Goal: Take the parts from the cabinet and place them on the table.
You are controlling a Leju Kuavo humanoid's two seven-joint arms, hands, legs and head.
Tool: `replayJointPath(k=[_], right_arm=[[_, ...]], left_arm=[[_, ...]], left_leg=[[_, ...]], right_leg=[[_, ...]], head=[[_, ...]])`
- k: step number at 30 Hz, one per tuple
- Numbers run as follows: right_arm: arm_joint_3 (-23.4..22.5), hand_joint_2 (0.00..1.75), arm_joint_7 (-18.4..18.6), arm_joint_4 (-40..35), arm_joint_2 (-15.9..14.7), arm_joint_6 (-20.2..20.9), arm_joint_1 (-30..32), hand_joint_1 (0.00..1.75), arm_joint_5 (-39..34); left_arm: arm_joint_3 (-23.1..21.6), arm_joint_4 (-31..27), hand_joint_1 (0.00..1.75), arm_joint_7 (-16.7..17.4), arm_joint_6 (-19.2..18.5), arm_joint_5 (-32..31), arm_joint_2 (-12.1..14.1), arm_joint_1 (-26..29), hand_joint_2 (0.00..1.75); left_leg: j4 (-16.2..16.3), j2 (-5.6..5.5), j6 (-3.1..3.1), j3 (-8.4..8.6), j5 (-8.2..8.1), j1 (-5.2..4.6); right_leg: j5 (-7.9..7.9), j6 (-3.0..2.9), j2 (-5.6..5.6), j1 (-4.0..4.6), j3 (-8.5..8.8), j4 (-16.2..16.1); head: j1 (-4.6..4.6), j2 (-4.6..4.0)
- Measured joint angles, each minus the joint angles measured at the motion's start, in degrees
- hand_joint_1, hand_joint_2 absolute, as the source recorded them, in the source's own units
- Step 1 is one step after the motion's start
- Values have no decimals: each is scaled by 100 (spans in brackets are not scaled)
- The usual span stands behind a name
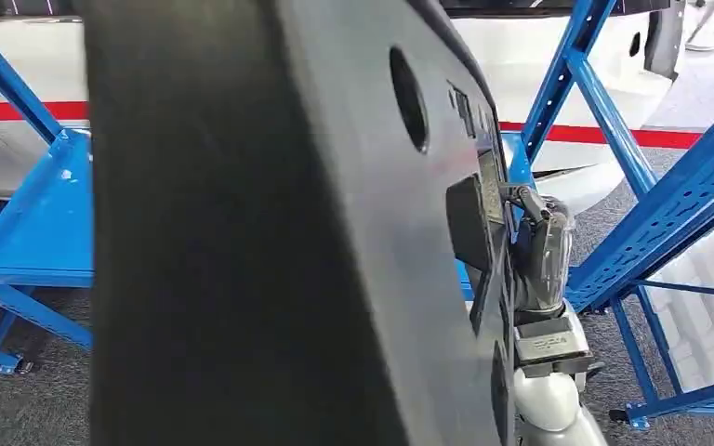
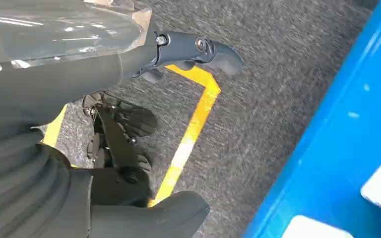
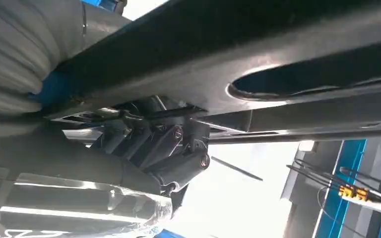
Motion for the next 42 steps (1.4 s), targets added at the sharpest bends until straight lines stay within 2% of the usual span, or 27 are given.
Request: replayJointPath(k=[1, 2, 5, 6, 8, 10, 12, 13, 15, 16, 17, 18, 21, 22, 24, 25, 27, 28, 29, 31, 32, 33, 36, 37, 39, 40, 42], right_arm=[[0, 175, -4, 0, 0, 0, -2, 175, 0], [0, 175, -9, 0, 0, 0, -2, 175, 0], [2, 175, -15, 2, 9, 0, -15, 175, 0], [2, 175, -15, 2, 5, 0, -15, 175, 0], [0, 175, -15, 2, 0, 0, -20, 175, 0], [2, 175, -17, 7, -4, -2, -23, 175, 2], [2, 175, -17, 22, -13, -2, -22, 175, -17], [2, 175, -17, 28, -15, -2, -22, 175, -68], [4, 175, -39, 35, -20, -2, -32, 175, -186], [7, 175, -46, 37, -20, -2, -47, 175, -221], [15, 175, -50, 39, -22, 0, -85, 175, -265], [24, 175, -52, 42, -24, 0, -100, 175, -282], [33, 175, -50, 68, -42, 15, -141, 175, -330], [39, 175, -50, 81, -48, 15, -151, 175, -341], [50, 175, -52, 85, -48, 2, -172, 175, -356], [50, 175, -59, 85, -48, -24, -171, 175, -356], [52, 175, -63, 85, -46, -50, -164, 175, -347], [55, 175, -63, 85, -39, -50, -164, 175, -334], [59, 175, -61, 85, -28, -48, -169, 175, -328], [74, 175, -46, 85, 22, 13, -191, 175, -321], [90, 175, -39, 90, 50, 31, -218, 175, -317], [98, 175, -39, 96, 81, 55, -244, 175, -304], [122, 175, -46, 144, 125, 105, -286, 175, -252], [129, 175, -37, 172, 125, 116, -280, 175, -204], [149, 175, 9, 236, 129, 116, -292, 175, -92], [160, 175, 66, 295, 138, 118, -305, 175, -17], [186, 175, 193, 468, 160, 131, -348, 175, 92]], left_arm=[[0, -4, 0, 0, 0, 0, 4, -3, 175], [2, -18, 0, 0, 0, 0, 18, -10, 175], [4, -22, 0, -9, -2, 0, 15, -10, 175], [4, -26, 0, -9, 0, 2, 11, -7, 175], [4, -28, 0, -9, 0, 4, 0, -14, 175], [7, -31, 0, -9, -2, 4, 2, -14, 175], [9, -31, 0, -9, -6, 4, 2, -12, 175], [11, -31, 0, -18, -15, 7, -2, -10, 175], [42, -31, 0, -66, -55, 22, -7, -8, 175], [63, -31, 0, -83, -61, 39, -7, -8, 175], [92, -31, 0, -125, -72, 68, -2, -7, 175], [107, -31, 0, -138, -89, 74, 2, -6, 175], [173, -31, 0, -177, -120, 118, 13, 21, 175], [192, -31, 0, -190, -122, 120, 31, 36, 175], [230, -31, 0, -223, -199, 107, 28, 48, 175], [229, -31, 0, -249, -282, 37, 28, 51, 175], [203, -31, 0, -317, -369, -191, 15, 50, 175], [175, -31, 0, -339, -407, -247, 0, 51, 175], [135, -31, 0, -361, -488, -273, -28, 49, 175], [83, -31, 0, -413, -677, -351, -81, 40, 175], [61, -31, 0, -433, -754, -391, -109, 27, 175], [26, -31, 0, -437, -813, -443, -136, 11, 175], [-70, -31, 0, -396, -848, -555, -214, -8, 175], [-105, -28, 0, -365, -850, -605, -277, -1, 175], [-164, -28, 0, -330, -859, -660, -284, -7, 175], [-192, -28, 0, -302, -925, -660, -286, -3, 175], [-208, -28, 0, -302, -997, -693, -302, -5, 175]], left_leg=[[-557, -11, 80, 402, 84, -30], [-843, 3, 112, 574, -29, -61], [-845, 2, 118, 506, 106, -141], [-921, 7, 171, 492, 198, -142], [-1024, 47, 232, 441, 347, -85], [-1020, 62, 260, 286, 463, -89], [-1011, 70, 249, 144, 563, -92], [-1009, 75, 239, 72, 612, -91], [-991, 74, 193, -55, 705, -83], [-973, 73, 171, -93, 734, -82], [-930, 73, 132, -147, 764, -108], [-912, 70, 92, -180, 805, -109], [-895, 67, 19, -193, 891, -106], [-863, 56, -13, -237, 844, -76], [-434, 33, -77, -393, 266, -46], [23, 31, -106, -518, -100, -37], [806, 32, -143, -680, -404, -32], [922, 32, -148, -656, -333, -26], [812, 32, -140, -484, -93, -20], [31, 31, -107, 117, 263, -3], [-531, 13, -75, 490, 197, -2], [-859, -8, -54, 693, 86, -34], [-920, -12, -10, 637, 95, -97], [-1005, 13, 102, 526, 183, -69], [-1019, 41, 231, 426, 323, -62], [-1008, 52, 262, 350, 395, -78], [-1006, 62, 282, 193, 518, -103]], right_leg=[[25, 4, -1, 10, -4, 0], [50, 44, -5, 25, -26, 2], [138, 171, -38, -30, -23, -24], [200, 222, -36, -3, -32, -70], [-59, 185, -24, 1, -195, 133], [-664, 119, -22, -24, -455, 1001], [-878, 181, -22, -32, -578, 1635], [-803, 240, -22, -38, -480, 1629], [-464, 372, -25, -64, 88, 890], [-381, 392, -28, -74, 379, 458], [-523, 348, -25, -76, 713, -124], [-530, 295, -10, -6, 815, -218], [-482, 224, -8, -1, 687, -165], [-424, 132, -25, -117, 631, -185], [-319, -12, -36, -79, 561, -182], [-261, -35, -38, -67, 488, -179], [-158, -34, -40, -45, 355, -169], [-126, -31, -42, -45, 306, -167], [-76, -6, -41, -42, 238, -155], [-15, 23, -34, -42, 149, -128], [12, 64, -32, -42, 133, -116], [41, 108, -30, -3, 110, -108], [170, 258, -57, -42, 57, -126], [199, 295, -36, 23, 25, -114], [-241, 225, -35, 2, -230, 236], [-548, 175, -34, -10, -341, 634], [-924, 161, -33, -14, -512, 1431]], head=[[-2, 0], [7, 0], [-17, 0], [-11, 0], [-6, 0], [15, 0], [28, 0], [26, 0], [26, 0], [26, 0], [24, 0], [7, 0], [-11, 0], [-9, 0], [-64, 0], [-66, 0], [-66, 0], [-63, 0], [-66, 0], [-68, 0], [-70, 0], [-70, 0], [-70, 0], [-57, 0], [-8, 0], [7, 0], [11, 2]])
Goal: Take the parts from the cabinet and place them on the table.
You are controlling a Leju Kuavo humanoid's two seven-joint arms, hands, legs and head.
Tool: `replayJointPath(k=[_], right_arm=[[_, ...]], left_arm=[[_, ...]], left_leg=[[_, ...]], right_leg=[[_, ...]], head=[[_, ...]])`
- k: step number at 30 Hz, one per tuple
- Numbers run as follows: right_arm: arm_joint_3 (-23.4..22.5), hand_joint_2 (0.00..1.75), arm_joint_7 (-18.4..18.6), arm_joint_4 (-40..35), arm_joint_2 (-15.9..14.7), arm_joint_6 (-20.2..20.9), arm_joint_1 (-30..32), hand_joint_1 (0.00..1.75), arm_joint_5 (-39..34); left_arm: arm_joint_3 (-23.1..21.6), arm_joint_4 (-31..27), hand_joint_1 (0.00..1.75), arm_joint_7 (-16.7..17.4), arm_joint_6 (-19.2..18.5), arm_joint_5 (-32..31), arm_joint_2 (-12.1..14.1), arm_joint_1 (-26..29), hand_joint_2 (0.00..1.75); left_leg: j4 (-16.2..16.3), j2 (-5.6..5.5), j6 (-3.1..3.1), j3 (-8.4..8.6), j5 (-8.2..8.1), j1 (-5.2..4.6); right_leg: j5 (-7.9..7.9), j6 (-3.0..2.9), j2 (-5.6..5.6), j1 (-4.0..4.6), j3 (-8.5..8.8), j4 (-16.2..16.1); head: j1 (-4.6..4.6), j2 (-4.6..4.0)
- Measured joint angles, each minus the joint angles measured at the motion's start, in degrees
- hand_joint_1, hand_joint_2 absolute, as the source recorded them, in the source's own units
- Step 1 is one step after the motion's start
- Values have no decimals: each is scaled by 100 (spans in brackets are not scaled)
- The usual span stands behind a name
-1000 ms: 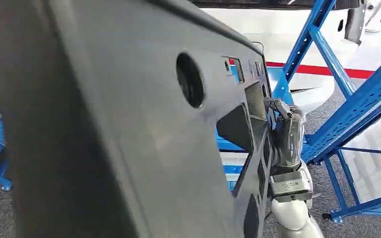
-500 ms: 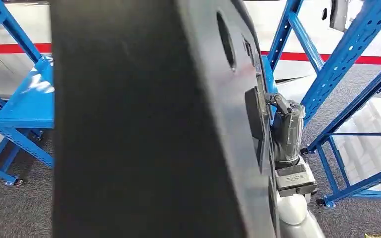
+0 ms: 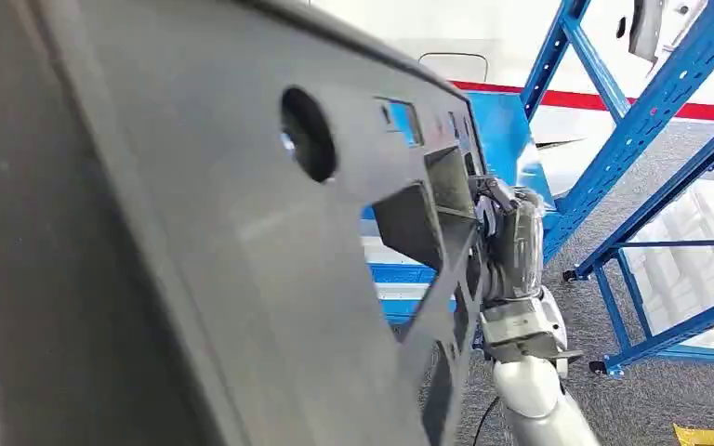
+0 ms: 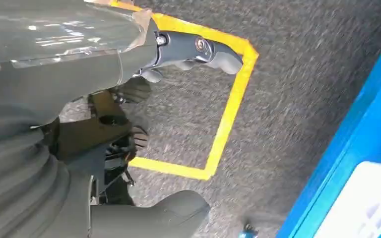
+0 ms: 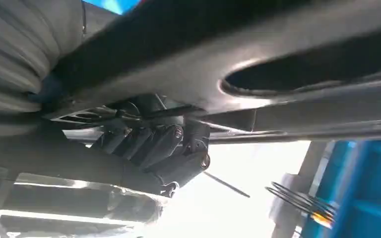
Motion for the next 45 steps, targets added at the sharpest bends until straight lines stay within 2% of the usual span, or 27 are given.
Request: replayJointPath(k=[2, 4, 5, 6, 7, 10, 11, 13, 15, 16, 17, 19, 20, 21, 22, 25, 26, 28, 29, 31, 33, 35, 36, 37, 41, 42, 45], right_arm=[[59, 175, 218, 307, 59, 74, -44, 175, 183], [136, 175, 512, 880, 191, 90, -336, 175, 512], [181, 175, 726, 1362, 338, 90, -559, 175, 722], [199, 175, 833, 1690, 451, 76, -708, 175, 811], [208, 175, 929, 2007, 588, 61, -861, 175, 872], [203, 175, 1060, 2835, 879, 44, -1221, 175, 999], [194, 175, 1099, 3067, 954, 39, -1366, 175, 1031], [172, 175, 1180, 3456, 1148, 37, -1578, 175, 1104], [101, 175, 1202, 3706, 1259, 37, -1698, 175, 1169], [76, 175, 1208, 3816, 1296, 35, -1746, 175, 1184], [50, 175, 1213, 3932, 1325, 35, -1778, 175, 1191], [33, 175, 1217, 4048, 1366, 35, -1811, 175, 1224], [-2, 175, 1226, 4099, 1401, 35, -1845, 175, 1291], [-34, 175, 1245, 4126, 1438, 35, -1886, 175, 1334], [-83, 175, 1285, 4157, 1456, 35, -1948, 175, 1392], [-201, 175, 1337, 4222, 1458, 39, -2061, 175, 1501], [-269, 175, 1342, 4238, 1447, 44, -2085, 175, 1506], [-398, 175, 1342, 4240, 1421, 81, -2154, 175, 1508], [-442, 175, 1344, 4237, 1410, 85, -2183, 175, 1508], [-538, 175, 1353, 4233, 1381, 105, -2204, 175, 1506], [-582, 175, 1364, 4233, 1362, 107, -2204, 175, 1506], [-627, 175, 1388, 4233, 1359, 109, -2209, 175, 1503], [-630, 175, 1392, 4224, 1359, 114, -2224, 175, 1503], [-630, 175, 1392, 4200, 1364, 122, -2240, 175, 1506], [-647, 175, 1390, 4172, 1375, 129, -2262, 175, 1506], [-649, 175, 1392, 4174, 1375, 129, -2265, 175, 1506], [-649, 175, 1392, 4174, 1375, 129, -2265, 175, 1506]], left_arm=[[-63, 0, 0, 63, -17, -94, -11, -2, 175], [-120, 0, 0, 180, -15, -181, -15, -6, 175], [-161, 0, 0, 199, 37, -268, -22, -30, 175], [-206, -2, 0, 243, 107, -334, -31, -64, 175], [-266, -2, 0, 319, 191, -407, -48, -100, 175], [-330, -2, 0, 337, 297, -496, -48, -81, 175], [-334, -2, 0, 337, 304, -485, -35, -70, 175], [-324, -2, 0, 358, 194, -321, -31, -48, 175], [-284, -2, 0, 308, 79, -227, -7, -43, 175], [-275, -2, 0, 286, 48, -205, -2, -39, 175], [-271, -2, 0, 278, 42, -201, 4, -33, 175], [-262, -2, 0, 271, 44, -201, 13, -32, 175], [-260, -2, 0, 290, 61, -220, 24, -39, 175], [-260, -2, 0, 350, 70, -232, 24, -54, 175], [-258, -2, 0, 396, 57, -229, 24, -58, 175], [-247, -2, 0, 385, 35, -275, 31, -36, 175], [-247, 0, 0, 396, 26, -275, 31, -23, 175], [-221, 0, 0, 367, -109, -185, 55, -25, 175], [-212, 0, 0, 356, -142, -168, 59, -22, 175], [-201, 0, 0, 352, -155, -148, 66, -20, 175], [-186, 0, 0, 352, -155, -144, 66, -19, 175], [-168, 0, 0, 352, -155, -142, 68, -19, 175], [-159, 0, 0, 352, -155, -142, 68, -20, 175], [-147, 0, 0, 352, -157, -144, 63, -20, 175], [-135, 0, 0, 345, -162, -142, 65, 1, 175], [-131, 0, 0, 345, -162, -142, 79, 1, 175], [-131, 0, 0, 345, -162, -142, 79, 1, 175]], left_leg=[[6, 7, -7, -180, 135, -12], [24, 17, -49, -335, 257, -13], [47, 33, -77, -405, 316, -15], [81, 37, -105, -460, 359, -34], [104, 39, -141, -527, 433, -48], [87, 33, -224, -579, 598, -31], [120, -8, -264, -635, 540, 14], [646, -38, -352, -811, -182, 32], [1516, -45, -413, -1031, -676, 56], [1879, -45, -436, -1080, -716, 73], [1924, -43, -454, -986, -599, 94], [1420, -40, -479, -547, -287, 142], [809, -40, -496, -98, -165, 179], [355, -70, -512, 191, -314, 196], [152, -115, -474, 307, -363, 143], [171, -97, -329, 181, -273, 65], [97, -62, -197, 123, -166, 82], [100, -34, -56, -52, -17, 62], [100, -34, -43, -148, 57, 50], [109, -26, -28, -359, 217, 26], [115, -20, -32, -544, 360, 6], [116, -21, -55, -710, 501, -5], [118, -21, -74, -766, 578, -10], [125, -22, -113, -816, 627, -34], [-21, -7, -239, -828, 926, -12], [-17, -14, -248, -869, 876, 17], [-17, -14, -248, -869, 876, 17]], right_leg=[[73, 98, 0, -1, 82, 273], [451, 215, -1, 0, 585, -384], [532, 214, -2, -3, 946, -921], [443, 164, 1, 3, 1276, -1396], [321, 98, 19, 64, 1432, -1759], [419, -20, 19, 64, 1245, -1679], [500, -102, -2, -61, 1208, -1697], [653, -213, -8, -30, 1093, -1690], [789, -211, -8, -13, 933, -1678], [852, -201, -10, -12, 847, -1671], [909, -186, -16, -13, 772, -1665], [982, -151, -16, -24, 655, -1636], [1023, -124, -12, -31, 584, -1592], [1044, -91, -10, -19, 534, -1549], [1085, -33, -5, 2, 483, -1529], [1237, 109, -14, -2, 430, -1574], [1258, 168, -11, 31, 369, -1562], [714, 60, 1, -14, 120, -1105], [412, 33, 2, -13, -4, -683], [39, 62, 4, -13, -177, 178], [201, 163, 4, -1, 19, 275], [500, 209, 3, 25, 625, -442], [481, 145, 2, 43, 1057, -1027], [272, 54, 0, 89, 1437, -1584], [427, -58, 20, 106, 1306, -1788], [473, -105, 5, 1, 1323, -1813], [473, -105, 5, 1, 1323, -1813]], head=[[9, -2], [13, -2], [9, -2], [11, -2], [13, -2], [2, -2], [11, -2], [-31, -2], [-35, -2], [-31, -2], [-31, -2], [-33, -2], [-35, -2], [-35, -2], [-31, -2], [-26, -2], [-26, -2], [7, -2], [26, -2], [28, -2], [26, -2], [26, -2], [33, -2], [26, -2], [0, -2], [15, -2], [15, -2]])
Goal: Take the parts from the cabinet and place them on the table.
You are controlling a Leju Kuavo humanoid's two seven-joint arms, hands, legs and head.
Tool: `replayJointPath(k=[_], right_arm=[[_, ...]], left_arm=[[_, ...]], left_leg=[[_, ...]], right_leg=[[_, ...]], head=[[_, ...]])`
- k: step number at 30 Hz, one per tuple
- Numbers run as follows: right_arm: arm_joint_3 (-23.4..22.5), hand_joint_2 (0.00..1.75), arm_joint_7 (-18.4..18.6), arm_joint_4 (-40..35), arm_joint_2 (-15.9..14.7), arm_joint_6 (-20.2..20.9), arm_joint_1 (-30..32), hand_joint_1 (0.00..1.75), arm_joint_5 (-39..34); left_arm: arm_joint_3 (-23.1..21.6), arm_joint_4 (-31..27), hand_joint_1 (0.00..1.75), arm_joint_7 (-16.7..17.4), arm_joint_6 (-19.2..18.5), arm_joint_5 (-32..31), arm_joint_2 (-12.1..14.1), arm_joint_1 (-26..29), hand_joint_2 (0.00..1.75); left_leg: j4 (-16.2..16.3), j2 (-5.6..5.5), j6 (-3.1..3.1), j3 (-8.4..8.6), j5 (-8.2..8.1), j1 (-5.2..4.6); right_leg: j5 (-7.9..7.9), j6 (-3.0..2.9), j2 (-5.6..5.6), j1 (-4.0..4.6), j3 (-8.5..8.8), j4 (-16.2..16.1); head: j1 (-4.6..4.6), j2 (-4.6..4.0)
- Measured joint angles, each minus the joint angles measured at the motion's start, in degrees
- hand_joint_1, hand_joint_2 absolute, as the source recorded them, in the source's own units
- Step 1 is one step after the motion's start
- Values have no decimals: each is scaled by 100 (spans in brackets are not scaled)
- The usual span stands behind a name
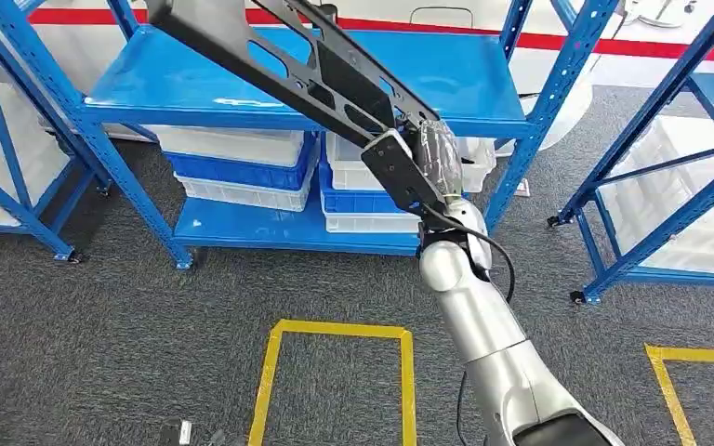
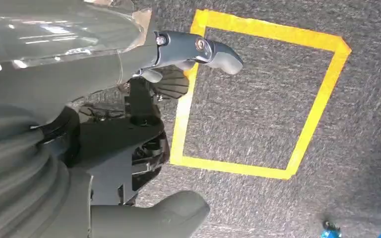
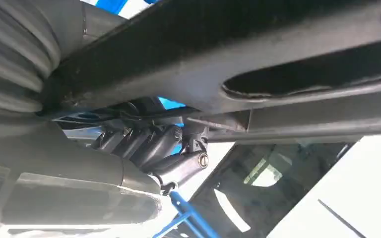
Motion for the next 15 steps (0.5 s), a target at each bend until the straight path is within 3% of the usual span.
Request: replayJointPath(k=[4, 5, 6, 7, 8, 9, 11, 12, 13, 15], right_arm=[[0, 175, 0, 0, 2, 2, 0, 175, 0], [2, 175, 2, 0, 2, 7, -5, 175, 0], [0, 175, 2, -2, 22, 22, -5, 175, -7], [0, 175, 2, -2, 20, 35, -1, 175, -4], [-24, 175, 4, -4, 15, 33, 2, 175, -20], [-210, 175, 35, -173, -44, 68, -77, 175, -114], [-291, 175, 44, -210, -107, 101, -76, 175, -127], [-332, 175, 44, -230, -173, 131, -74, 175, -129], [-358, 175, 44, -258, -216, 177, -73, 175, -131], [-396, 175, 37, -293, -290, 288, -76, 175, -164]], left_arm=[[0, 0, 0, 0, 0, 0, 0, -1, 175], [2, 0, 0, -2, 0, 0, 9, 0, 175], [4, 0, 0, 0, 0, 0, 9, 13, 175], [4, 0, 0, 0, 0, 0, 22, 13, 175], [0, 0, 0, 107, 0, -118, 33, 13, 175], [-66, 0, 0, 249, 44, -332, 15, -42, 175], [-136, 0, 0, 300, 77, -433, -13, -65, 175], [-168, -2, 0, 345, 79, -479, -31, -91, 175], [-196, -2, 0, 380, 87, -518, -41, -120, 175], [-262, -2, 0, 444, 148, -560, -70, -185, 175]], left_leg=[[11, -7, -4, -13, -22, 20], [41, -29, -22, -32, -110, 10], [645, -45, -85, -203, -800, 37], [1460, -43, -156, -390, -1260, 67], [1642, -37, -250, -73, -1061, 161], [321, -116, -260, 780, -987, 140], [282, -108, -203, 740, -949, 94], [230, -68, -92, 715, -887, 126], [224, -71, -20, 670, -843, 97], [225, -61, 115, 544, -754, 75]], right_leg=[[16, -18, -1, -37, 8, -1], [42, -11, -15, 6, 7, 11], [180, -110, -10, 0, -139, 18], [278, -111, -16, 0, -264, 25], [388, -24, -19, -34, -491, 112], [492, 142, -29, -21, -718, 261], [555, 240, -23, -12, -758, 243], [449, 240, -11, -45, -829, 306], [259, 207, -8, -41, -927, 481], [-279, 132, -3, -38, -1232, 1364]], head=[[0, 0], [11, 0], [-48, 0], [-44, 0], [-55, 0], [-64, 0], [-64, 0], [-61, 0], [-53, 0], [11, 0]])
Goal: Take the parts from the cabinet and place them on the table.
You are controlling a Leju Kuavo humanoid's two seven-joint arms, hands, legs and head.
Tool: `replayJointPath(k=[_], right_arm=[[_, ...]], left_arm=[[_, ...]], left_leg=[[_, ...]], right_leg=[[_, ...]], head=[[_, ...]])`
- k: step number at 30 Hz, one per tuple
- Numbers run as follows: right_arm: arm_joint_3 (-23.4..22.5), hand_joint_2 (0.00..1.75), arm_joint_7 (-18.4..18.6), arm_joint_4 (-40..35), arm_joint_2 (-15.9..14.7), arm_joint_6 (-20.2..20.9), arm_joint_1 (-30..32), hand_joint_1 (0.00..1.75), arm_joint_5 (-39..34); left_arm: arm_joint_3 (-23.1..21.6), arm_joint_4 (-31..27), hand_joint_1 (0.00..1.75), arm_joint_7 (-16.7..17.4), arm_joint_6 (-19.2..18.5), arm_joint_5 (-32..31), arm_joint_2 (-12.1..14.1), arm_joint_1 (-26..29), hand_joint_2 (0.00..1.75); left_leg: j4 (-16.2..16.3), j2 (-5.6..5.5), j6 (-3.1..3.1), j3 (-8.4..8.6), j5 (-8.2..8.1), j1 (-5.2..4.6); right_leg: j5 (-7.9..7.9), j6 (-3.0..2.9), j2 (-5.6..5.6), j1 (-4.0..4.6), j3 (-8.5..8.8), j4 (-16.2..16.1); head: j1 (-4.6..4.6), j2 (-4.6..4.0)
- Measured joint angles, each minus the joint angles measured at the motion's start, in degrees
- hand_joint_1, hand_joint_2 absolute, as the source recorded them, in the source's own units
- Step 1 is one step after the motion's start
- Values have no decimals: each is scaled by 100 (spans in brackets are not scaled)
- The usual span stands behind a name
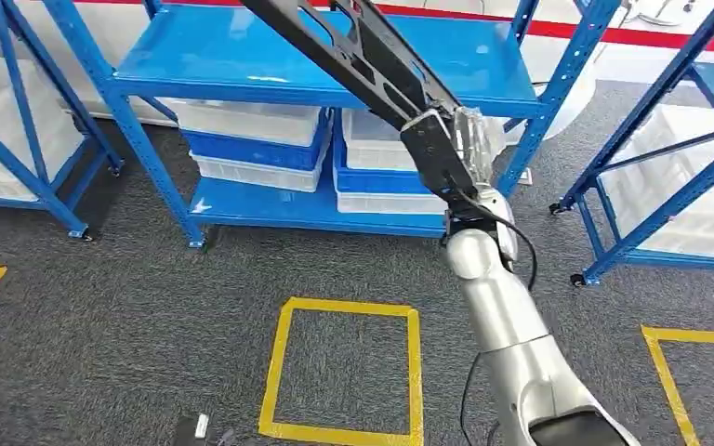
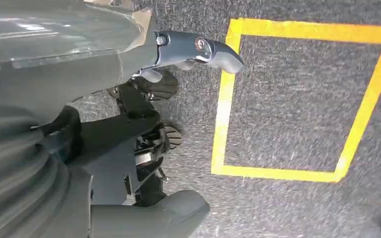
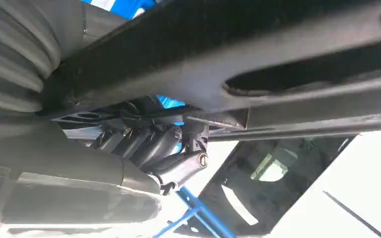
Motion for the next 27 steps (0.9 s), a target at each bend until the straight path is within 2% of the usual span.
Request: replayJointPath(k=[1, 2, 3, 4, 5, 6, 7, 8, 9, 11, 12, 13, 14, 15, 16, 17, 18, 19, 20, 21, 22, 23, 24, 25, 26, 27], right_arm=[[2, 175, -2, 2, -11, 38, -6, 175, -15], [2, 175, -5, 11, -16, 55, -8, 175, -20], [2, 175, -9, 31, -11, 55, -13, 175, -18], [4, 175, -11, 61, 13, 59, -33, 175, -9], [7, 175, -11, 87, 45, 59, -68, 175, 2], [15, 175, -11, 118, 96, 59, -133, 175, 9], [33, 175, -20, 142, 159, 66, -201, 175, 9], [66, 175, -35, 168, 247, 108, -294, 175, 4], [98, 175, -57, 205, 320, 149, -351, 175, -15], [175, 175, -111, 347, 471, 245, -518, 175, -46], [201, 175, -127, 424, 531, 269, -587, 175, -57], [245, 175, -149, 509, 605, 295, -681, 175, -72], [276, 175, -169, 571, 653, 297, -750, 175, -103], [293, 175, -204, 608, 697, 297, -803, 175, -127], [295, 175, -245, 634, 708, 297, -846, 175, -168], [297, 175, -269, 654, 706, 306, -861, 175, -199], [295, 175, -287, 669, 697, 313, -862, 175, -225], [295, 175, -333, 700, 646, 330, -861, 175, -289], [291, 175, -356, 713, 584, 328, -861, 175, -339], [282, 175, -387, 715, 503, 324, -861, 175, -392], [262, 175, -431, 715, 437, 315, -861, 175, -464], [247, 175, -457, 713, 395, 306, -861, 175, -508], [210, 175, -479, 702, 297, 293, -850, 175, -583], [181, 175, -529, 699, 194, 282, -841, 175, -665], [156, 175, -562, 699, 103, 276, -803, 175, -745], [133, 175, -571, 699, 17, 271, -736, 175, -800]], left_arm=[[-9, 0, 0, 26, 13, 2, -4, -25, 175], [-7, 0, 0, 64, 40, 18, -7, -47, 175], [-7, 0, 0, 90, 68, 28, -9, -67, 175], [-4, 0, 0, 112, 94, 70, -9, -90, 175], [-2, 0, 0, 118, 121, 94, -9, -106, 175], [0, 0, 0, 127, 134, 147, -9, -124, 175], [15, 0, 0, 127, 173, 215, -15, -139, 175], [44, -2, 0, 120, 206, 311, -33, -147, 175], [94, 0, 0, 101, 241, 384, -39, -141, 175], [196, 0, 0, 24, 288, 450, -68, -131, 175], [232, 0, 0, -18, 300, 446, -72, -104, 175], [260, 0, 0, -44, 311, 415, -79, -100, 175], [262, 0, 0, -48, 341, 345, -87, -89, 175], [260, 0, 0, -55, 359, 266, -101, -86, 175], [254, 0, 0, -66, 359, 179, -111, -87, 175], [245, 0, 0, -81, 356, 129, -133, -86, 175], [243, 0, 0, -96, 339, 96, -144, -81, 175], [214, 0, 0, -127, 264, 6, -157, -75, 175], [175, 0, 0, -144, 215, -61, -162, -77, 175], [131, -4, 0, -155, 162, -96, -175, -80, 175], [107, -15, 0, -162, 122, -98, -190, -84, 175], [98, -22, 0, -164, 101, -98, -214, -91, 175], [94, -44, 0, -175, 74, -98, -221, -98, 175], [76, -46, 0, -173, 64, -107, -229, -108, 175], [59, -46, 0, -129, 64, -111, -227, -107, 175], [50, -44, 0, -96, 64, -111, -227, -92, 175]], left_leg=[[0, 16, 52, -65, 47, -19], [3, 23, 70, -120, 98, -33], [3, 25, 74, -179, 151, -47], [3, 27, 73, -256, 219, -63], [3, 27, 69, -318, 274, -72], [3, 25, 56, -388, 345, -82], [6, 27, 39, -426, 403, -82], [9, 26, -6, -484, 468, -106], [-47, 47, -45, -466, 546, -94], [-88, 49, -104, -469, 670, -70], [-98, 26, -144, -512, 686, -67], [-1, 5, -187, -576, 441, -47], [235, 10, -212, -644, 52, -31], [605, 10, -241, -721, -317, -19], [1118, 11, -276, -818, -649, -10], [1558, 12, -312, -873, -780, 2], [1765, 13, -336, -868, -737, 23], [1833, 17, -369, -727, -455, 74], [1622, 18, -390, -502, -220, 109], [1242, 19, -414, -177, -102, 143], [724, 11, -449, 219, -211, 182], [297, -15, -482, 531, -487, 142], [133, -57, -407, 557, -569, 126], [127, -50, -354, 488, -558, 104], [139, -50, -278, 452, -511, 52], [94, -35, -173, 399, -439, 37]], right_leg=[[-197, -4, 3, 4, -135, 455], [-259, 26, 5, 20, -168, 723], [-208, 62, 4, 23, -105, 787], [-24, 113, 5, 30, 98, 589], [147, 139, 4, 48, 343, 256], [269, 115, 4, 53, 699, -269], [225, 47, 5, 66, 1025, -729], [61, -20, 3, 143, 1343, -1264], [137, -17, 8, 155, 1246, -1180], [207, -70, 28, 177, 1153, -1182], [306, -145, 9, 63, 1121, -1251], [383, -174, -8, 55, 1102, -1238], [462, -255, -9, 50, 1023, -1231], [530, -293, -12, 56, 936, -1229], [616, -286, -19, 62, 842, -1225], [685, -275, -40, 64, 752, -1221], [732, -265, -50, 63, 695, -1218], [826, -240, -62, 54, 569, -1201], [876, -192, -61, 35, 476, -1169], [908, -155, -63, 17, 391, -1121], [934, -113, -64, 13, 322, -1052], [957, -80, -58, 53, 236, -1000], [986, -36, -70, 56, 211, -976], [1073, 38, -70, 69, 174, -981], [1148, 80, -71, 67, 153, -1025], [1204, 153, -68, 71, 115, -1035]], head=[[-4, 0], [2, 0], [0, 0], [2, 0], [2, 0], [-2, 0], [2, 0], [2, 0], [-38, 0], [-15, 0], [0, 0], [-8, 0], [-28, 0], [-70, 0], [-61, 0], [-70, 0], [-68, 0], [-63, 0], [-70, 0], [-68, 0], [-72, 0], [-81, 0], [-49, 0], [-39, 0], [-37, 0], [-37, 0]])
